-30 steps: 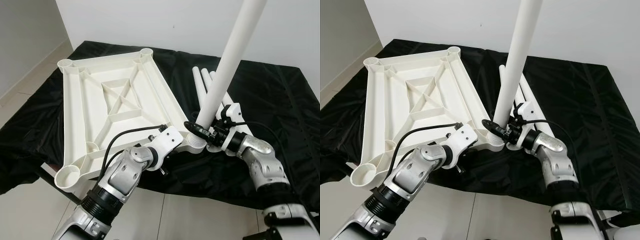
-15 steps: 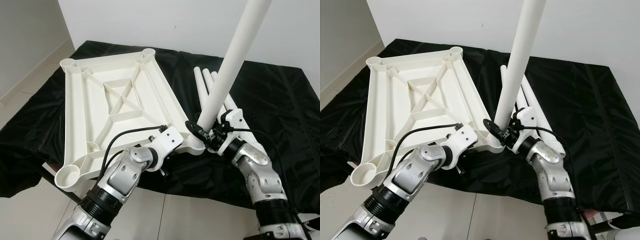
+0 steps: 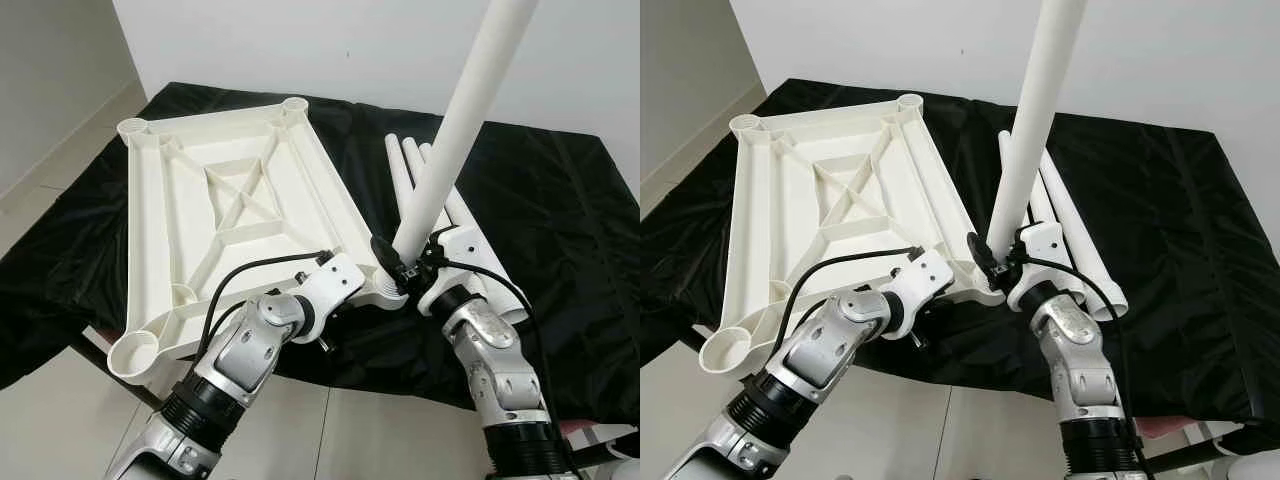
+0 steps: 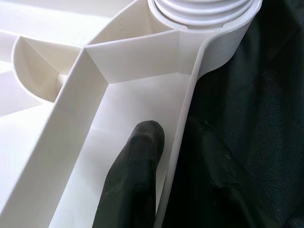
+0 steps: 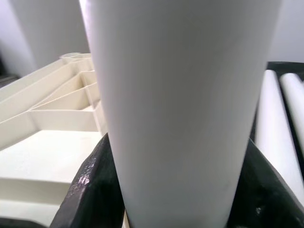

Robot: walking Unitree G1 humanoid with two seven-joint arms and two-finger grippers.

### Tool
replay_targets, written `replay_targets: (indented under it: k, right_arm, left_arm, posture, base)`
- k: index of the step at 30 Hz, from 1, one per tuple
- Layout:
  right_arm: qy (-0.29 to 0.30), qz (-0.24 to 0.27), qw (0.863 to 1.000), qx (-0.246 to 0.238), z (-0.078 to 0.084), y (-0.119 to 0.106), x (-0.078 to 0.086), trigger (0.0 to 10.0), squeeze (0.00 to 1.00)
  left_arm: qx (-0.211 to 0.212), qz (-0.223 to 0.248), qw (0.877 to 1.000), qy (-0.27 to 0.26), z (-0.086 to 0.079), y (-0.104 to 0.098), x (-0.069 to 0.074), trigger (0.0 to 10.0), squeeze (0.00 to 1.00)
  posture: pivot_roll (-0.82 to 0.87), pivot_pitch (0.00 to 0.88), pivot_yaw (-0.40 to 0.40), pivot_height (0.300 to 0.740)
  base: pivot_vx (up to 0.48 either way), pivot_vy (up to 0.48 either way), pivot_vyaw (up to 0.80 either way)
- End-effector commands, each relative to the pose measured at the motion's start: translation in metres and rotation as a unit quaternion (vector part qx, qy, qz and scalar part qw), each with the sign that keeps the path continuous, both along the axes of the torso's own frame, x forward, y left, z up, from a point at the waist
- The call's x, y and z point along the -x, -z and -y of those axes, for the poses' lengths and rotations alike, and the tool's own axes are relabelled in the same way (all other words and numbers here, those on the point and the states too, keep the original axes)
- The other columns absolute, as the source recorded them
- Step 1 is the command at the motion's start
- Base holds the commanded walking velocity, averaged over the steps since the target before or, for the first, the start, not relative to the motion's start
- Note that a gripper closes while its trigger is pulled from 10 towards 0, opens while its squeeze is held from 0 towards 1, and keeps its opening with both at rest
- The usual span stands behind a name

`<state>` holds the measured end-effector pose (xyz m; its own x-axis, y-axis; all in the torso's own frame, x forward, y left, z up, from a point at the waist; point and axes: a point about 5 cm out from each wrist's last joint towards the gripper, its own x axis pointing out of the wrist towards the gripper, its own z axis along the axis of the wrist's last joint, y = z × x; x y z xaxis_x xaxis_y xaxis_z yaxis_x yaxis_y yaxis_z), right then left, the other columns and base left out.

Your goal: Building children table

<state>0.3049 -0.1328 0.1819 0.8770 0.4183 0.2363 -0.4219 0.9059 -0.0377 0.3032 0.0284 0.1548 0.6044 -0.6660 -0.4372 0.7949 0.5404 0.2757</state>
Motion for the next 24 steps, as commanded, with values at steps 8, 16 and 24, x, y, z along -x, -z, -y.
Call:
replay_targets:
  k: [8, 16, 24]
  right_arm:
    - [0.028, -0.003, 0.999, -0.023, -0.038, 0.001, 0.008, 10.0, 0.0]
    - [0.109, -0.023, 0.993, -0.028, -0.043, 0.008, 0.008, 10.0, 0.0]
    - [0.117, -0.024, 0.992, -0.045, -0.039, 0.007, 0.008, 10.0, 1.0]
  left_arm:
    - [-0.014, -0.046, 0.999, 0.0, 0.003, 0.023, 0.008, 10.0, 0.0]
    - [-0.014, -0.044, 0.999, -0.002, 0.002, 0.022, 0.008, 10.0, 0.0]
    - [-0.015, -0.046, 0.999, -0.002, 0.002, 0.023, 0.008, 10.0, 0.0]
  posture:
    - [-0.1, 0.09, -0.003, 0.74]
    - [-0.09, 0.086, -0.004, 0.74]
    - [-0.09, 0.09, -0.002, 0.74]
  base:
    - [0.0, 0.0, 0.0]
    - [0.0, 0.0, 0.0]
    - [0.0, 0.0, 0.0]
